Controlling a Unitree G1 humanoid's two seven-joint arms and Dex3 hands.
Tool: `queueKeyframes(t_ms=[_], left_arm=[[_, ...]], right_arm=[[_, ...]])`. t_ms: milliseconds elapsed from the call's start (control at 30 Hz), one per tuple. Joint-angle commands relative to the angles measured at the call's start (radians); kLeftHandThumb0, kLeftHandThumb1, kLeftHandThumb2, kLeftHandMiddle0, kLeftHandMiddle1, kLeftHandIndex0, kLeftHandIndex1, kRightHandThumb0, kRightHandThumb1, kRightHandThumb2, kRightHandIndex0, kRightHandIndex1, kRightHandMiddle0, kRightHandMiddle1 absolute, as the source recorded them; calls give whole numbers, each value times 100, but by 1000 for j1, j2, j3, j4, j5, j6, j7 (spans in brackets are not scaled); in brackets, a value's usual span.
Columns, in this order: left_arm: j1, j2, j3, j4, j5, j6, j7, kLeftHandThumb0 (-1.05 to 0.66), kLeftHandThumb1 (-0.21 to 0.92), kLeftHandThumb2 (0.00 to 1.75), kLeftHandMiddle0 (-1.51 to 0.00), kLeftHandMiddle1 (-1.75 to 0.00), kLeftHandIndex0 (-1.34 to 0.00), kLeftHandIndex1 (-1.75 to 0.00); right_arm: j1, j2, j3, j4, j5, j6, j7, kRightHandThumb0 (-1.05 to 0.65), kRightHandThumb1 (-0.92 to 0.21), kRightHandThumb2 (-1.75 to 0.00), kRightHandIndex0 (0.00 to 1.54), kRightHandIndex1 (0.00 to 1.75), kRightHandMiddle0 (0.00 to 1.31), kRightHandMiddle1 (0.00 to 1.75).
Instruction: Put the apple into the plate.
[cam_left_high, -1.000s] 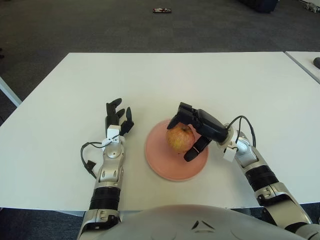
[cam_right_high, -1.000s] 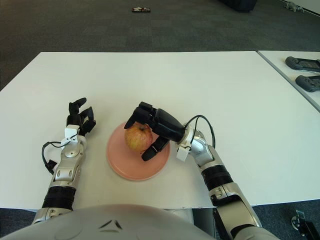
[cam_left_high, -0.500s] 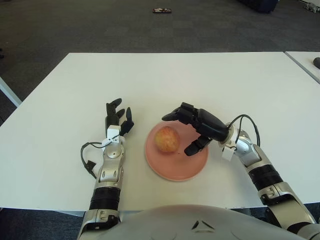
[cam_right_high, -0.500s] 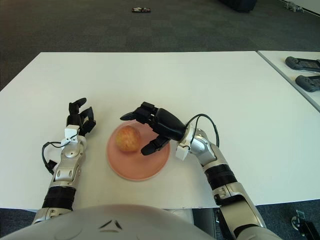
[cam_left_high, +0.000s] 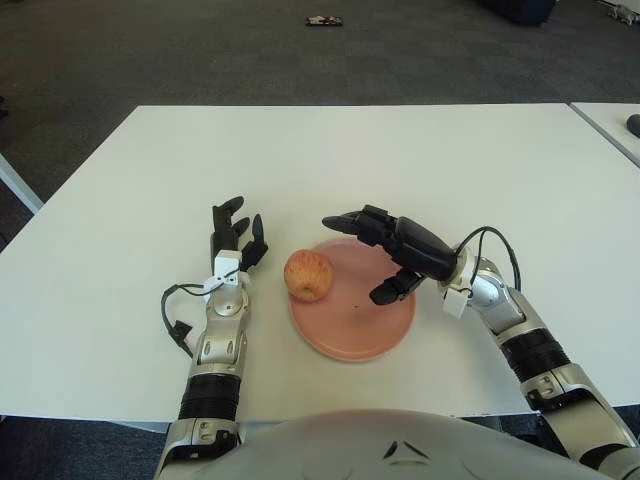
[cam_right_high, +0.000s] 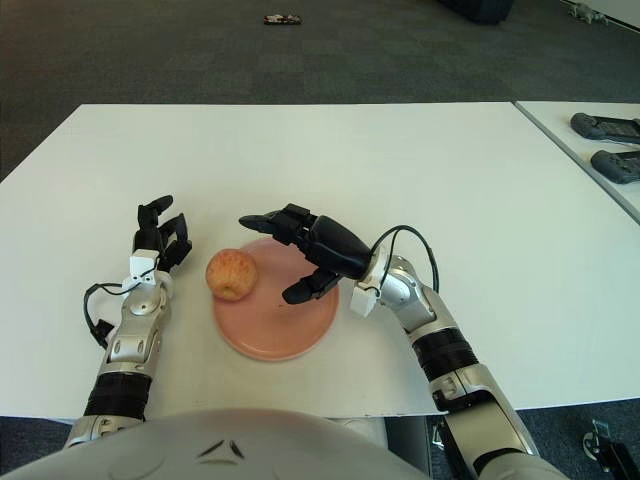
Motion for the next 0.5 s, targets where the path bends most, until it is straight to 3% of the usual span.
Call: queueKeyframes(t_ms=[0, 467], left_arm=[[4, 8, -1, 3, 10, 17, 5, -82, 92, 73, -27, -62, 0, -93], [4, 6, 9, 16, 0, 8, 2, -81, 92, 70, -26, -61, 0, -95]], right_arm=[[0, -16, 3, -23, 19, 19, 10, -84, -92, -82, 0, 28, 0, 8], [-38, 34, -36, 35, 59, 5, -67, -86, -92, -85, 6, 25, 0, 17]])
